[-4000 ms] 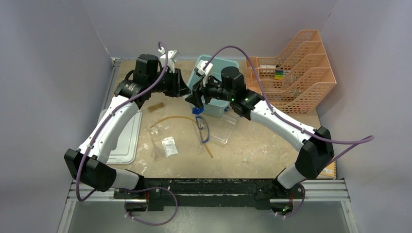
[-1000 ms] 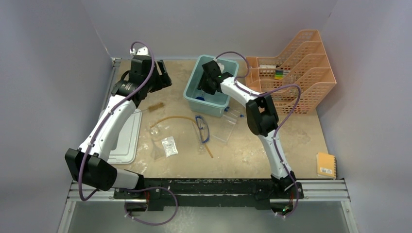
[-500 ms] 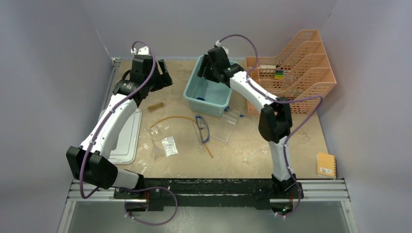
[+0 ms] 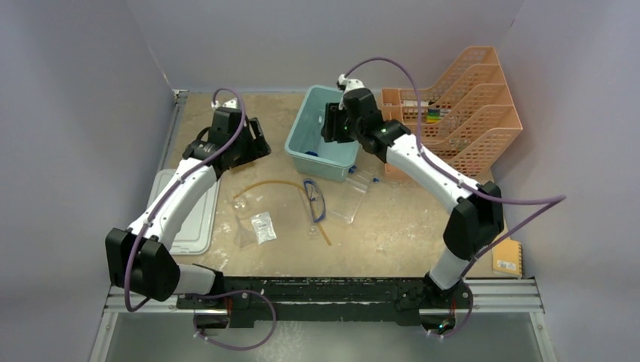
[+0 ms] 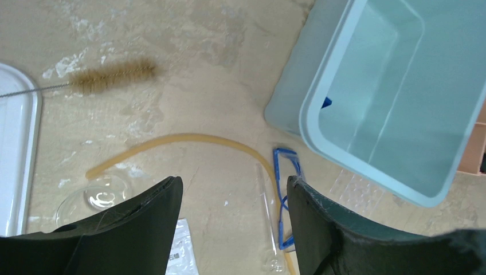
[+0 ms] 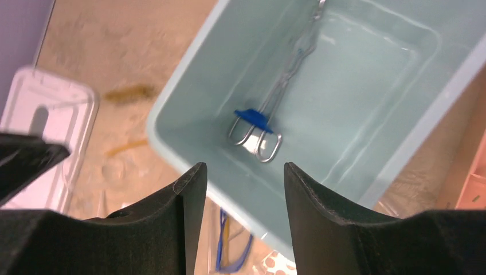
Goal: Organize the chemistry lab equipment
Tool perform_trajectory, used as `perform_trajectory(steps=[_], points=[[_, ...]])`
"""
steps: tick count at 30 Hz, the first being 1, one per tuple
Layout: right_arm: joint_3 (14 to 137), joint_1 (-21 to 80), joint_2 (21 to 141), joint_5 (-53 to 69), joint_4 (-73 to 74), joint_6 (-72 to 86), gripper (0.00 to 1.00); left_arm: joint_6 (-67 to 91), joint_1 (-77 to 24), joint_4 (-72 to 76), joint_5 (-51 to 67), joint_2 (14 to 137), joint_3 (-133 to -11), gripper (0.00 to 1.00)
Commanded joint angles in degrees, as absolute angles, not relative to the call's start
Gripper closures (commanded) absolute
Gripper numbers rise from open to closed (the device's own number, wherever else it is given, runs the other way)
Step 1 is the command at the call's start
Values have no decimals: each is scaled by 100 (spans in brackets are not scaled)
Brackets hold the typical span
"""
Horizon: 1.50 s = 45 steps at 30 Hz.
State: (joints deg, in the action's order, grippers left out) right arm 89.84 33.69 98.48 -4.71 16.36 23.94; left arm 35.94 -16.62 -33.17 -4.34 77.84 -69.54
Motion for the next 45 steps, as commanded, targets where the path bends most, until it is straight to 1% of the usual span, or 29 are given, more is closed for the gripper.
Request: perform_trajectory(steps=[1, 3, 4, 6, 8, 11, 15, 17, 19, 21, 24, 28, 30, 34, 37, 42, 45], points=[[8760, 4320, 9351, -839, 1377, 1227, 47, 3820, -1670, -3175, -606, 7456, -6843, 36], [8853, 4733, 9450, -1076, 1572, 1128, 51, 3741, -1670, -3332, -1033, 7421, -6985, 38], [8912, 4900, 9525, -1141, 1660, 1144, 54, 3666, -1668, -3392, -1264, 7380, -7064, 39], [8949, 5223, 9697, -1322, 1813, 1214, 64, 3450, -1665, -3512, -1862, 7272, -7223, 39], [9023, 5493, 9900, -1510, 2024, 1381, 70, 3249, -1663, -3645, -2636, 7127, -7383, 39], [8966, 5826, 10170, -1729, 2148, 1653, 71, 2943, -1662, -3720, -3357, 6917, -7544, 39], [8849, 6023, 10633, -2190, 2459, 2186, 67, 2733, -1666, -3849, -4123, 6687, -7645, 38], [8917, 6119, 10854, -2688, 2837, 2550, 62, 2699, -1662, -3883, -4341, 6603, -7625, 38], [8875, 6173, 10977, -3003, 2943, 2751, 60, 2659, -1662, -3845, -4443, 6547, -7533, 37], [8822, 6184, 11064, -2977, 2869, 2763, 61, 2662, -1661, -3826, -4500, 6504, -7451, 36], [8881, 6187, 11283, -3008, 2921, 2859, 69, 2657, -1661, -3801, -4641, 6482, -7419, 36], [9023, 6198, 11607, -3158, 3166, 3076, 73, 2647, -1664, -3830, -4771, 6471, -7414, 36], [9045, 6194, 11685, -3093, 3203, 3099, 72, 2646, -1661, -3823, -4748, 6453, -7396, 36], [8951, 6196, 11774, -2767, 3136, 3109, 67, 2637, -1661, -3800, -4696, 6442, -7357, 36], [8873, 6198, 11826, -2530, 2967, 3073, 67, 2637, -1666, -3799, -4672, 6442, -7377, 36], [8794, 6172, 11921, -2230, 2783, 3023, 76, 2649, -1664, -3797, -4570, 6475, -7388, 36], [8814, 6137, 11983, -2136, 2781, 3067, 77, 2692, -1663, -3802, -4461, 6484, -7393, 37]])
